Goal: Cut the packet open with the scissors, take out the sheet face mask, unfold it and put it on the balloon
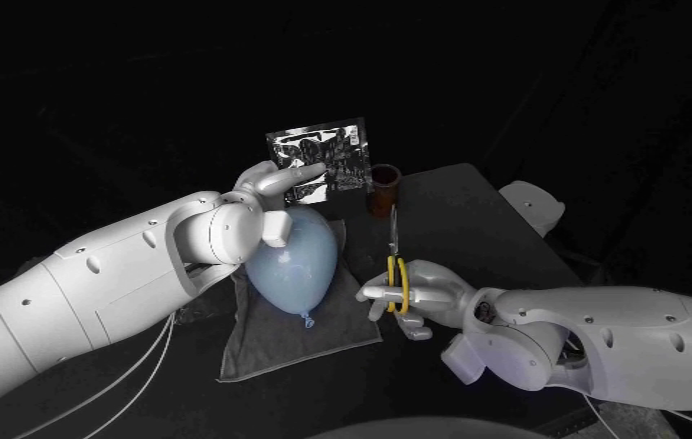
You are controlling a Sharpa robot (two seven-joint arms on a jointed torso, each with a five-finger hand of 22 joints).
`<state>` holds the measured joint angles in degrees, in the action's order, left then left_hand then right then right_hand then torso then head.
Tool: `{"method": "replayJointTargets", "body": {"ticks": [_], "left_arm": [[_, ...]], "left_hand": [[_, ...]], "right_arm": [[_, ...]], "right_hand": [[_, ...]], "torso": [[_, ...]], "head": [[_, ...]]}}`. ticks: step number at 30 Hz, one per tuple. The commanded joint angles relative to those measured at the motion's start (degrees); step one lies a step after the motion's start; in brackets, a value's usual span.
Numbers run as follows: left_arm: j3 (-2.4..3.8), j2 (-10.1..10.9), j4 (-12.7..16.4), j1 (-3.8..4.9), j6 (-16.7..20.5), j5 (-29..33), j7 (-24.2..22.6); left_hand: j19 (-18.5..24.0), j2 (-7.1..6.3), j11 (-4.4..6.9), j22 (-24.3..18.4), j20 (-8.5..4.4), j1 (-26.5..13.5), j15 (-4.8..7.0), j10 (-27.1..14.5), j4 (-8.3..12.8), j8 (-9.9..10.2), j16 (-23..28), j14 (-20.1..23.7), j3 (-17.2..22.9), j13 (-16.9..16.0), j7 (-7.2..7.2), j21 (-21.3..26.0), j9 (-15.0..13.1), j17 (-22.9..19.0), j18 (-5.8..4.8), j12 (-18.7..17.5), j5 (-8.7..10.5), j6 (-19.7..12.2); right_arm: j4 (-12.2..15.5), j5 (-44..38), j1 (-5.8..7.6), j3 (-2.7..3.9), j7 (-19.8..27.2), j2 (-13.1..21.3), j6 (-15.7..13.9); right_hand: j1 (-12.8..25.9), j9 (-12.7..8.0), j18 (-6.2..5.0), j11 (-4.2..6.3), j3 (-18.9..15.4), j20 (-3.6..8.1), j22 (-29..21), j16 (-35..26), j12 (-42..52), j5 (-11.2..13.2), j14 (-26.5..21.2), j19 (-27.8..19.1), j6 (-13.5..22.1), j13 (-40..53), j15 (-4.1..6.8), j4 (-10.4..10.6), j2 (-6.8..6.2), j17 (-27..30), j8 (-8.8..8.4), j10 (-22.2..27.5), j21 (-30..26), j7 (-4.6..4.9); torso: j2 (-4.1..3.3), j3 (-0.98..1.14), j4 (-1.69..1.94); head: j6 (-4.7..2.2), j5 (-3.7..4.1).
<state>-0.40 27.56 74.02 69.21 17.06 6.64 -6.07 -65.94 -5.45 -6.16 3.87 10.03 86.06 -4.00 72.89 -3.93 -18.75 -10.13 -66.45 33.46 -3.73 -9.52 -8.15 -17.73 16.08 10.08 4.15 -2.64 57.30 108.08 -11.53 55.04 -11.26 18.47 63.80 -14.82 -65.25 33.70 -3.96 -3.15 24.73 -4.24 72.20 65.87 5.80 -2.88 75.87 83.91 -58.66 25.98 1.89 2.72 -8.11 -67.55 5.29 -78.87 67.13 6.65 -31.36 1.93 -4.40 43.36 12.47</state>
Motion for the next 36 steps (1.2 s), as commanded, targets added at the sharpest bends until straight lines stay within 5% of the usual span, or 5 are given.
{"method": "replayJointTargets", "body": {"ticks": [1, 8, 19, 29, 36], "left_arm": [[0.06, 0.04, 0.33, 0.02, -2.79, 0.25, 0.40], [0.06, -0.02, 0.54, -0.01, -4.26, 0.26, 1.12], [0.07, 0.07, 0.95, 0.00, -4.49, 0.26, 1.87], [0.08, 0.08, 1.04, 0.01, -4.17, 0.24, 2.31], [0.08, 0.02, 0.90, 0.02, -4.10, 0.23, 2.45]], "left_hand": [[-0.35, 0.41, 0.15, 0.07, 0.06, -0.13, -0.04, 0.39, 0.07, -0.28, -0.14, -0.35, 0.28, -0.02, 0.01, 0.03, -2.82, 0.03, 0.55, -0.29, -0.20, 0.41], [-0.39, 0.43, 0.15, 0.07, 0.05, -0.19, -0.04, 0.41, 0.10, -0.30, -0.14, -0.37, 0.33, -0.02, 0.01, 0.02, -2.85, 0.05, 0.55, -0.30, -0.20, 0.40], [-0.56, 0.44, 0.14, 0.09, -0.04, -0.27, -0.01, 0.44, 0.32, -0.33, -0.10, -0.40, 0.57, 0.00, -0.03, -0.04, -2.95, 0.11, 0.58, -0.35, -0.20, 0.32], [-0.69, 0.44, 0.13, 0.10, -0.10, -0.35, 0.01, 0.47, 0.45, -0.36, -0.08, -0.43, 0.73, 0.00, -0.07, -0.10, -3.02, 0.15, 0.58, -0.37, -0.20, 0.29], [-0.80, 0.43, 0.12, 0.11, -0.15, -0.44, 0.01, 0.50, 0.55, -0.39, -0.06, -0.45, 0.84, 0.00, -0.10, -0.14, -3.08, 0.19, 0.58, -0.39, -0.20, 0.27]], "right_arm": [[-0.54, 8.85, 0.30, 0.15, -2.66, 0.14, 15.94], [-3.34, 9.07, 1.18, 0.32, -4.45, -0.12, 18.46], [-6.79, 1.72, 2.63, 0.57, -4.38, -1.04, 14.14], [-8.37, -4.84, 3.55, 0.69, -3.76, -1.86, 9.08], [-8.56, -8.70, 3.63, 0.70, -4.04, -2.10, 6.78]], "right_hand": [[-2.00, -0.17, -0.02, 1.68, 0.67, 0.89, 2.49, 2.48, 1.17, -0.46, 1.85, 1.92, -0.59, 1.27, 0.47, -1.23, -0.20, -2.16, 0.26, -4.76, 3.10, -0.23], [-1.05, -0.60, 0.09, 1.57, 0.39, 1.03, 2.90, 3.05, 2.29, -0.27, 1.97, 1.96, -0.17, 3.75, 0.39, -1.18, -1.33, -2.67, 0.10, -4.46, 3.54, -0.07], [1.93, -0.89, -0.68, 1.32, -3.45, 0.63, 0.15, 0.44, 2.38, 0.11, -0.84, 0.26, 2.14, 6.26, 0.00, 0.92, -3.11, -0.71, -0.65, -2.00, -0.44, -0.32], [1.22, -1.14, -4.23, -1.81, -9.08, -1.82, -15.09, -6.76, -2.20, 0.13, -12.33, -8.33, 8.75, 3.24, -2.85, 2.30, -3.12, 5.45, -1.48, 12.47, -21.63, 2.49], [0.00, -0.48, -5.25, -2.69, -12.55, -2.93, -18.80, -7.35, -1.92, 0.11, -17.28, -10.71, 11.70, 0.79, -3.80, 2.76, -2.47, 7.19, -0.60, 16.66, -26.52, 3.11]], "torso": [[-0.01, 0.05, 0.03], [-0.04, -0.04, 0.06], [-0.18, 0.14, 0.01], [-0.18, 0.12, 0.10], [-0.13, 0.00, 0.09]], "head": [[-0.08, 0.04], [-0.23, 0.07], [-0.40, -0.34], [-0.64, -0.47], [-0.72, -0.47]]}}
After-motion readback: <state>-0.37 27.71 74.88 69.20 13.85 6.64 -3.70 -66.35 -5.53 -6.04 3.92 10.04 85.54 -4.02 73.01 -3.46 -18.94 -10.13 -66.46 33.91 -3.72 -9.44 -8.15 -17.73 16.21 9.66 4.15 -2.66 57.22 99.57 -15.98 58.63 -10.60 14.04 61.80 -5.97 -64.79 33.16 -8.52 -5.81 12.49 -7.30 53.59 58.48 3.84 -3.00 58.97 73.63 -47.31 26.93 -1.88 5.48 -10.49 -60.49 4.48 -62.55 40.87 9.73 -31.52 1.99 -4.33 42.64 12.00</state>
